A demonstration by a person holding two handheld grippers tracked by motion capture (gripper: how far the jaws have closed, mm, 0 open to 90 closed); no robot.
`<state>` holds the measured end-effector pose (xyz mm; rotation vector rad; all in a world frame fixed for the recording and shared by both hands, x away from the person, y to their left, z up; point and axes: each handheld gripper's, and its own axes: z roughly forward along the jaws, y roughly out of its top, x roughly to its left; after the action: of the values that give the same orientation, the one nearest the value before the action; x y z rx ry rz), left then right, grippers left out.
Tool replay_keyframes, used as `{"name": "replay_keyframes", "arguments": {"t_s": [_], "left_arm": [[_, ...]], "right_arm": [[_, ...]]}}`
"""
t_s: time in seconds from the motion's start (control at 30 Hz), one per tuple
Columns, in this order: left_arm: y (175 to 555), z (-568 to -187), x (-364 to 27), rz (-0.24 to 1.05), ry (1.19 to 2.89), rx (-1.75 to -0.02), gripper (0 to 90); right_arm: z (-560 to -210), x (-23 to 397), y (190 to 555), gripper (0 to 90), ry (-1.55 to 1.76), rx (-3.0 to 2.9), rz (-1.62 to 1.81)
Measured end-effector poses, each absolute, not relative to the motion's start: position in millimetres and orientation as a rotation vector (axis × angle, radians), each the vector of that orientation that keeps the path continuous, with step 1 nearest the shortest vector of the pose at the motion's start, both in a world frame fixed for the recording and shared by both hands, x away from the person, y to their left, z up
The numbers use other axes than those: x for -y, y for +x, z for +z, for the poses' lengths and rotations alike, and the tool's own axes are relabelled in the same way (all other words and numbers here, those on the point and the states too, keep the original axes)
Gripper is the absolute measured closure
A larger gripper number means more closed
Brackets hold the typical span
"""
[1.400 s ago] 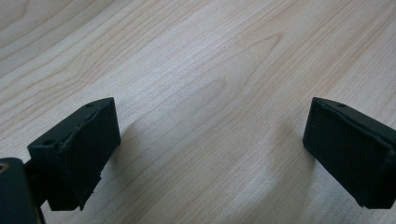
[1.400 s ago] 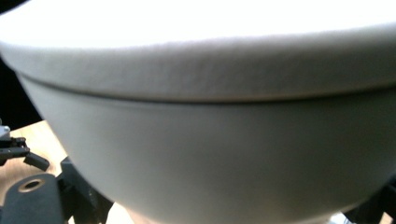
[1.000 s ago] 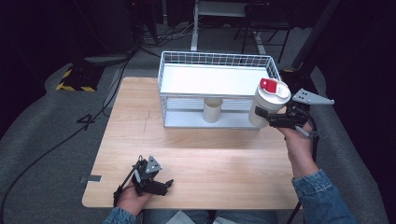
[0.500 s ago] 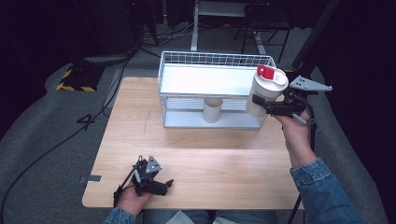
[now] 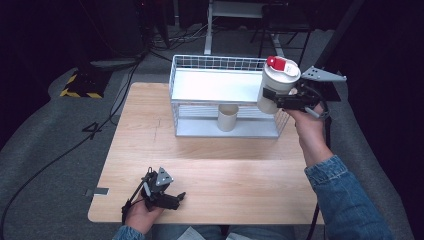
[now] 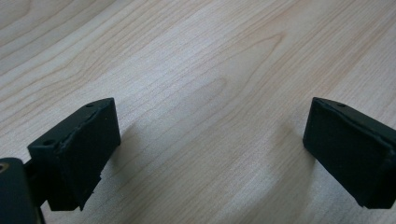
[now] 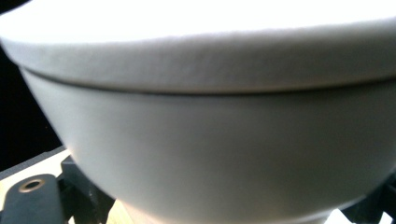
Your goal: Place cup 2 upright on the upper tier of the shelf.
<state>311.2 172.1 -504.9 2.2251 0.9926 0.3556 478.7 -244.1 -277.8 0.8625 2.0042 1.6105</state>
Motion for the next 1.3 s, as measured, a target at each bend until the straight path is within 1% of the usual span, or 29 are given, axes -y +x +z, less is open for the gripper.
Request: {"name": "replay_keyframes", "arguments": {"t_s": [0.63,1.3], "left_arm": [[312,-505,-171,0.352,2.220,-1.018,2.8],[314,-505,-169,0.369,2.216,-1.039,1.2]], "right_arm": [[-267,208,519,12.0,0.857,-2.001,1.569],[-273,172,546,12.0,0.852,-1.985,1.601]]}}
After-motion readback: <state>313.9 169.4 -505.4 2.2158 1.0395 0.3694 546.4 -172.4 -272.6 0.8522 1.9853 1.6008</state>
